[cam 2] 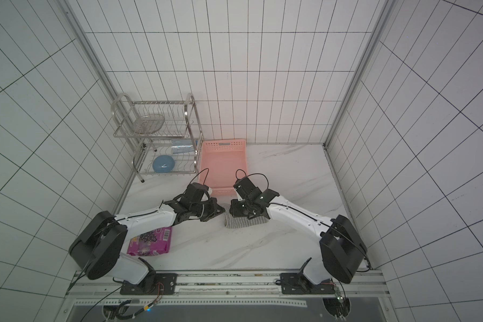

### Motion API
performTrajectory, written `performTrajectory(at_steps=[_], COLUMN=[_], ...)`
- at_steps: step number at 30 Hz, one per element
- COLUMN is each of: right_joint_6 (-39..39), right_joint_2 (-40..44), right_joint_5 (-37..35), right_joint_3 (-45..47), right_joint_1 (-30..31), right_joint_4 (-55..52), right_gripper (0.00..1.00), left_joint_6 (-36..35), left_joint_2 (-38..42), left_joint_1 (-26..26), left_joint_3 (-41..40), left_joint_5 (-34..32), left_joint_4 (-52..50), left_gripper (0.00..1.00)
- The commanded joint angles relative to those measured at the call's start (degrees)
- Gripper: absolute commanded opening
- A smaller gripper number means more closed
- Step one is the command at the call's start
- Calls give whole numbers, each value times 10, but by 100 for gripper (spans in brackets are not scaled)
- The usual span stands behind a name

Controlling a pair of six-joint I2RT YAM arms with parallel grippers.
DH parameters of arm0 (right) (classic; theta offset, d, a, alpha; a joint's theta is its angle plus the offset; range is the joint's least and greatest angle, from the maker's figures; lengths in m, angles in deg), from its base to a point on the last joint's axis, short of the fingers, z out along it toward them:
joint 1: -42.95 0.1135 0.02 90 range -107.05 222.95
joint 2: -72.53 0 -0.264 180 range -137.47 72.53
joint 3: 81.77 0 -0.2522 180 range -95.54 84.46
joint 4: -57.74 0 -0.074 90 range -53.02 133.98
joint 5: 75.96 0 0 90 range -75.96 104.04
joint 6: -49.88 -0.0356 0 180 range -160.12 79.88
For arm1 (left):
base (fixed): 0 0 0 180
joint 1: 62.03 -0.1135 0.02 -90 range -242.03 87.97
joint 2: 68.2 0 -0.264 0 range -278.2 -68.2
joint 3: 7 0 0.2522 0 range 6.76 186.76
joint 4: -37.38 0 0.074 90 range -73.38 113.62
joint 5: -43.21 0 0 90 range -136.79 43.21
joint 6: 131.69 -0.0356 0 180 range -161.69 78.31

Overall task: Fold the square dishcloth
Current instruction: Fold the cleaning item at the center of the board.

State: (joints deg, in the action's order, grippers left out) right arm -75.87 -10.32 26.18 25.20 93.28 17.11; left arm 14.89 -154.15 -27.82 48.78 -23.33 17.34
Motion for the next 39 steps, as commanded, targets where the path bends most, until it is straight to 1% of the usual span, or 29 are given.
performTrajectory(at_steps=[1, 3, 7, 14, 19, 26, 35, 39], right_joint_6=[-15, -11, 6, 34, 40, 27, -22, -30], right_joint_2=[12, 4, -40, -112, -156, -206, -238, -229], right_joint_5=[-19, -16, -16, -31, -37, 1, 31, 22], right_joint_3=[30, 30, 9, -28, -42, -33, -49, -56], right_joint_1=[-36, -46, -48, -47, -48, -38, 3, 1], right_joint_4=[-24, -25, -30, -33, -29, 14, 56, 48], right_gripper=[24, 20, 16, 11, 10, 9, 9, 10], left_joint_6=[-24, -24, -23, -24, -24, -23, -28, -27], left_joint_2=[21, 22, 20, 26, 27, 40, 63, 61], left_joint_1=[-6, -6, -6, -7, -7, -8, -8, -8], left_joint_3=[11, 11, 10, 8, 10, 16, 50, 61], left_joint_5=[-11, -11, -11, -12, -9, -5, -3, -11], left_joint_4=[-24, -27, -28, -33, -35, -47, -83, -92], left_gripper=[0, 0, 0, 0, 0, 0, 0, 0])
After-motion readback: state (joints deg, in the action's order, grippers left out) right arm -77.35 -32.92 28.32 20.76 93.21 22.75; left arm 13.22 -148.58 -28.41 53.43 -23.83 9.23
